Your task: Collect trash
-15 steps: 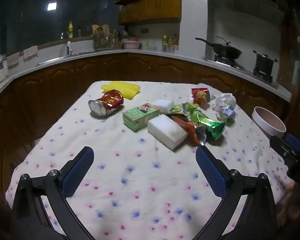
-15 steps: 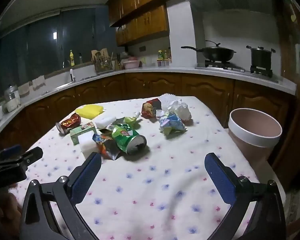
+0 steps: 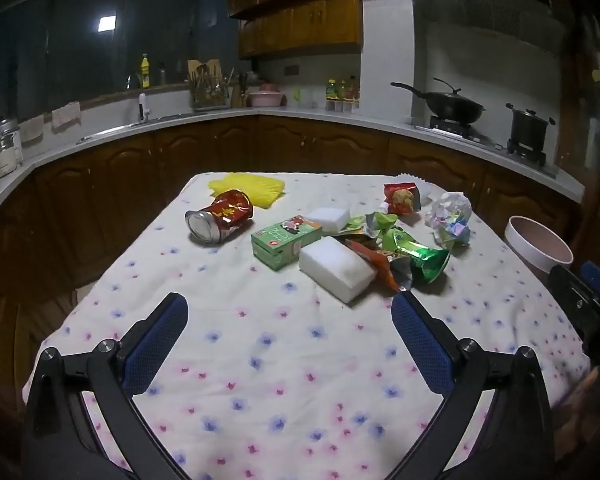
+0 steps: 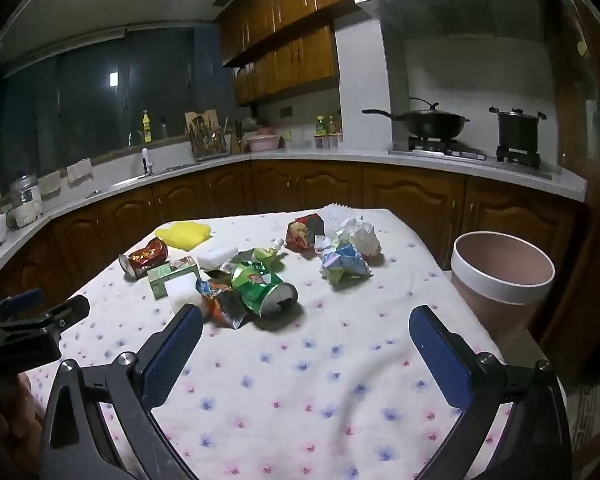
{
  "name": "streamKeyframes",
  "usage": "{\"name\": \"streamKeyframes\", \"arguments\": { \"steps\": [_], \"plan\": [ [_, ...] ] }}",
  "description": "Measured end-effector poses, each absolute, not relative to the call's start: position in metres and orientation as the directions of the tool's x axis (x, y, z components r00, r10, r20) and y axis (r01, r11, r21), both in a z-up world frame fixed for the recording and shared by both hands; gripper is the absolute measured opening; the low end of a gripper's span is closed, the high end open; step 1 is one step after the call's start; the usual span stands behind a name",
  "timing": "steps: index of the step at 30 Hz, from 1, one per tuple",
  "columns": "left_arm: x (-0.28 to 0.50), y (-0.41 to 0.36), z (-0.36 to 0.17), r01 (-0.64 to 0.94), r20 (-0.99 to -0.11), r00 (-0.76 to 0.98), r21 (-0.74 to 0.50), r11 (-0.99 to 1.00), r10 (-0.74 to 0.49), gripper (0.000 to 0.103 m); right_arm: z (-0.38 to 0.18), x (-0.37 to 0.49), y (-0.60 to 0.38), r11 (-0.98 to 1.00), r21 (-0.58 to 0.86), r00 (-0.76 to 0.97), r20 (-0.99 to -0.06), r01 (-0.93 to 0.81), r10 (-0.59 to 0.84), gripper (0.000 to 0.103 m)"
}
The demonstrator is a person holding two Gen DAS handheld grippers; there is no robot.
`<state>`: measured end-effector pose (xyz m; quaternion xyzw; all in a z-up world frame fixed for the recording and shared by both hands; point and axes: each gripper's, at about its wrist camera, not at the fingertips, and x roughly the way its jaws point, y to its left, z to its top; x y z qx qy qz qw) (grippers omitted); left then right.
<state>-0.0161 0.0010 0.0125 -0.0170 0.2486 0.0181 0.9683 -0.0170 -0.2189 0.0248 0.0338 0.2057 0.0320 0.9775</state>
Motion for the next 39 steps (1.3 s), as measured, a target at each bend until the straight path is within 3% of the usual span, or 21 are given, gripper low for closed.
{"name": "streamKeyframes", "arguments": {
  "steps": [39],
  "plan": [
    [-0.021,-0.006,0.024,-0.010,-0.460,0.888,-0.017,1.000,0.001,0.103,0.026,-0.021,-0.224,0.996,0.080,0.916,-0.397,-0.034,0.063,0.103]
  ]
}}
